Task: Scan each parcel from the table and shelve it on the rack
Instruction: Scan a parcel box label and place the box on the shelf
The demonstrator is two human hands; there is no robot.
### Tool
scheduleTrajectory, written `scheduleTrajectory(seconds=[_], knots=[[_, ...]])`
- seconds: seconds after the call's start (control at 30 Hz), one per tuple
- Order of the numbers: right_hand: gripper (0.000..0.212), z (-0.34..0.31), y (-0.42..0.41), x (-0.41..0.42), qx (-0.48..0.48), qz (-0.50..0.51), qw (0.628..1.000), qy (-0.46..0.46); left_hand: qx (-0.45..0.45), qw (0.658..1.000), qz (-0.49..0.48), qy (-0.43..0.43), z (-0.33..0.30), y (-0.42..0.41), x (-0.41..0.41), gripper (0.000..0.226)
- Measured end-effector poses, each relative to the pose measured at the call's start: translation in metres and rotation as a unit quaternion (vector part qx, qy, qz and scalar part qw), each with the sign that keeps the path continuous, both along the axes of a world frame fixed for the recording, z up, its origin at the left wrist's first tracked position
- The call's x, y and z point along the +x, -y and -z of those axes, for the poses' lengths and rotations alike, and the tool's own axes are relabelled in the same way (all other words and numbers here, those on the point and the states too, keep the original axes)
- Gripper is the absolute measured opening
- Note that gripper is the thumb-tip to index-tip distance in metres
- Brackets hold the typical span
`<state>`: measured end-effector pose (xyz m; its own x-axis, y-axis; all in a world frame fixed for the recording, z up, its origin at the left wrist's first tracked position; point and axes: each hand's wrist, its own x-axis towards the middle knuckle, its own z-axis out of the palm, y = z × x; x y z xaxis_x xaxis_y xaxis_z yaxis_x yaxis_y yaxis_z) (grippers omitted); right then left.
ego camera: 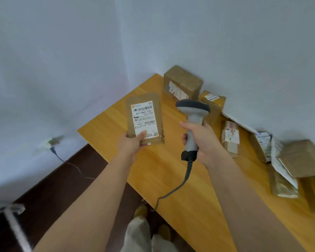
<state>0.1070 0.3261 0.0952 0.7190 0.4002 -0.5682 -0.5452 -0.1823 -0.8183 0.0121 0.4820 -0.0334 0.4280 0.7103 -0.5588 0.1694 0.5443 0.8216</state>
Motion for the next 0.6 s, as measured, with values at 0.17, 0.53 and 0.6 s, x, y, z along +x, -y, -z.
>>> scheduleTrajectory(seconds=[0.17,0.53,0.6], knots=[[0.027,0.006,-0.036,-0.073,0.051,-0.085,0.995,-0.001,-0.02,0.996,-0.017,0.088,-0.039,0.0,-0.09,0.049],[0.026,-0.019,-0.019,-0.307,0.126,-0.228,0.964,0.048,0.015,0.991,-0.064,0.12,-0.082,0.054,-0.357,0.074],[0.024,-0.019,-0.007,-0.371,0.132,-0.259,0.955,0.057,0.021,0.984,-0.107,0.144,-0.084,0.075,-0.429,0.068]])
